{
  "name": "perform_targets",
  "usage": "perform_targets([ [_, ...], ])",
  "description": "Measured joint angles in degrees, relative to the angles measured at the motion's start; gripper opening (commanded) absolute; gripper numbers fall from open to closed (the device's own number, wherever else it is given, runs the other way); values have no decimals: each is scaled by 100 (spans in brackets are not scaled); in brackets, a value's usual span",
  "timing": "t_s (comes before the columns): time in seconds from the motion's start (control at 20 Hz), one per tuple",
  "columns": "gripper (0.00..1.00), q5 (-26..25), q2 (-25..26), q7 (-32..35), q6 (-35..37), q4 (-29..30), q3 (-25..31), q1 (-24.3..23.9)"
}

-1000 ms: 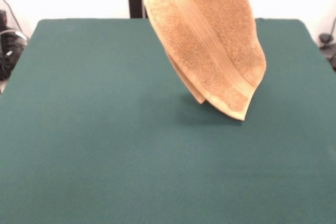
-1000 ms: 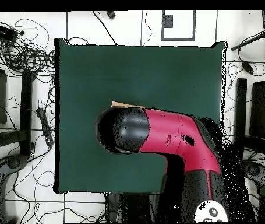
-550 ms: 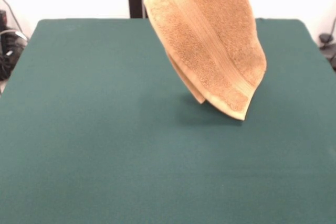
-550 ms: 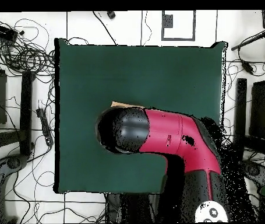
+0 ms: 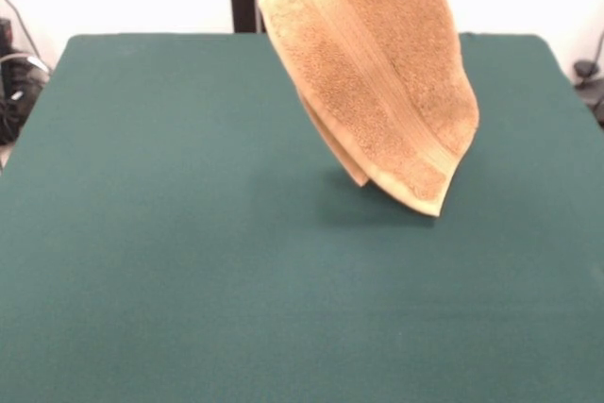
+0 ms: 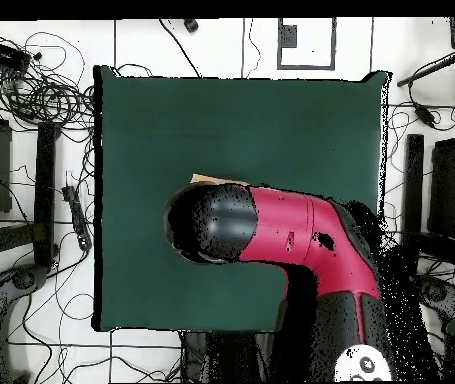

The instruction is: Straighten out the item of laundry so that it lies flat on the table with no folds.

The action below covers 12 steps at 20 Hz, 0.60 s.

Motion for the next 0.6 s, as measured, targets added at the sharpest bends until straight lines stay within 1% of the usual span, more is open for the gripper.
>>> perform_targets([
  [0.4,0,4,1,0,1,1,-12,0],
  [0.45,100,5,0,0,1,1,-18,1],
  [0.6,100,6,-4,0,1,0,-25,0],
])
